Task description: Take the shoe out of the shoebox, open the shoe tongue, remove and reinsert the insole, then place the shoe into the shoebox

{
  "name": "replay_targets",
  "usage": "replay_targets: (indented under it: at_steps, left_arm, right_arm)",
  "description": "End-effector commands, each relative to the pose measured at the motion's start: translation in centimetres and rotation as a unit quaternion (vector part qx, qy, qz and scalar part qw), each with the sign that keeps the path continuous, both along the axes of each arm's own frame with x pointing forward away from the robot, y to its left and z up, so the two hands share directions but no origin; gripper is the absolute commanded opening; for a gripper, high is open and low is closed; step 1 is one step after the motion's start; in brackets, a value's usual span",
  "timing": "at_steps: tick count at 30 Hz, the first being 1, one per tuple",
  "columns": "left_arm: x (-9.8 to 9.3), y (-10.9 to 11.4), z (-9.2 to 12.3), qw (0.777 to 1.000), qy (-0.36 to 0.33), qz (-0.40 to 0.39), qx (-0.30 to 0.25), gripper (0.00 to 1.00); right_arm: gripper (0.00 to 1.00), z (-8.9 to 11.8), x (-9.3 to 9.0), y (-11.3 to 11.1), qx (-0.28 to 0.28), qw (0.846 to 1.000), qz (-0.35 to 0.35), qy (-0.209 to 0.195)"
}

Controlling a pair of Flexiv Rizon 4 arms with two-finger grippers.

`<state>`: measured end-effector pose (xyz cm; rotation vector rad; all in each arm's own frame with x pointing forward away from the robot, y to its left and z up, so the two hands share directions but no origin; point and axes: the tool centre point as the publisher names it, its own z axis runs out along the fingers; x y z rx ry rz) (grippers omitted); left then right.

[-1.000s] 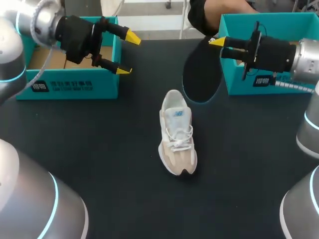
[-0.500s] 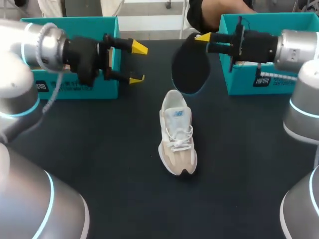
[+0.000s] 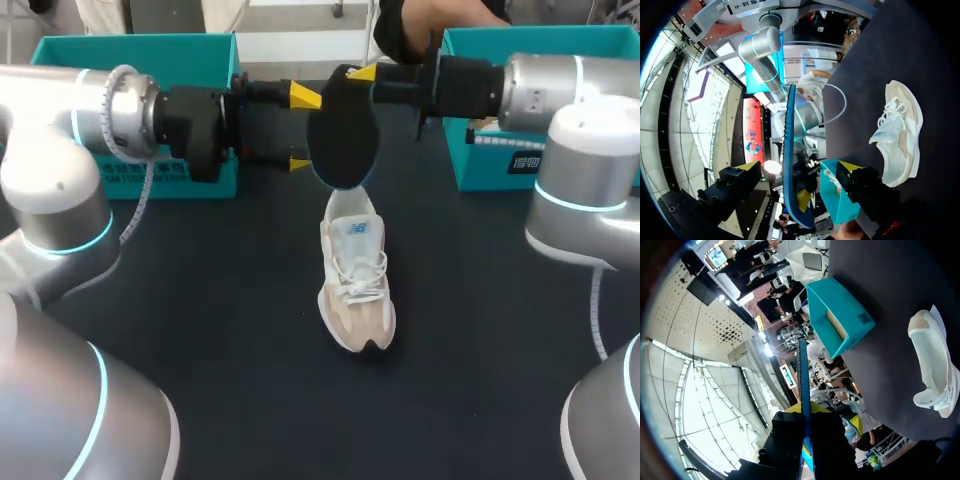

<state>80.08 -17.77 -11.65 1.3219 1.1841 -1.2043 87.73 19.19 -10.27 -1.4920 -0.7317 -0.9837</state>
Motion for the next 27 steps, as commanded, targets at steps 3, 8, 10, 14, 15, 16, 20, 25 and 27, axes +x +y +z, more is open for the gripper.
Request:
replay_targets:
  at_steps: [3, 8, 10, 14, 15, 16, 20, 25, 27]
  left_arm:
    - [1.6, -2.5, -0.1, 1.000, -0.009, 0.008, -0.005, 0.96]
    - [1.9, -2.3, -0.4, 1.000, -0.011, 0.009, -0.004, 0.50]
    - [2.0, -2.1, -0.5, 1.000, -0.007, 0.011, -0.002, 0.44]
    - [2.0, -1.8, -0.7, 1.000, -0.003, 0.014, -0.003, 0.16]
    - [1.9, -1.8, -0.7, 1.000, -0.003, 0.014, -0.004, 0.03]
    - [1.9, -1.8, -0.7, 1.000, -0.003, 0.014, -0.005, 0.00]
    - [1.6, -2.0, -0.6, 1.000, -0.001, 0.013, -0.010, 0.00]
    - [1.3, -1.5, -0.2, 1.000, 0.003, 0.013, -0.017, 0.00]
    - [1.1, -1.0, 0.0, 1.000, 0.005, 0.012, -0.017, 0.00]
  right_arm:
    - [0.00, -0.1, 0.5, 1.6, -0.001, 1.000, 0.001, 0.001]
    - [0.00, -0.2, 0.3, 1.7, 0.000, 1.000, -0.003, 0.001]
    - [0.00, -0.3, 0.3, 1.6, 0.001, 1.000, -0.004, 0.002]
    - [0.00, -0.5, 0.5, 1.6, 0.003, 1.000, -0.002, 0.005]
    - [0.00, -0.6, 0.5, 1.7, 0.003, 1.000, -0.001, 0.005]
    - [0.00, -0.6, 0.6, 1.7, 0.003, 1.000, -0.001, 0.006]
    - [0.00, -0.7, 0.6, 1.8, 0.004, 1.000, 0.000, 0.007]
    - [0.00, -0.8, 0.2, 1.8, 0.007, 1.000, -0.007, -0.005]
    - [0.88, -0.7, -0.2, 1.6, 0.013, 1.000, 0.000, -0.018]
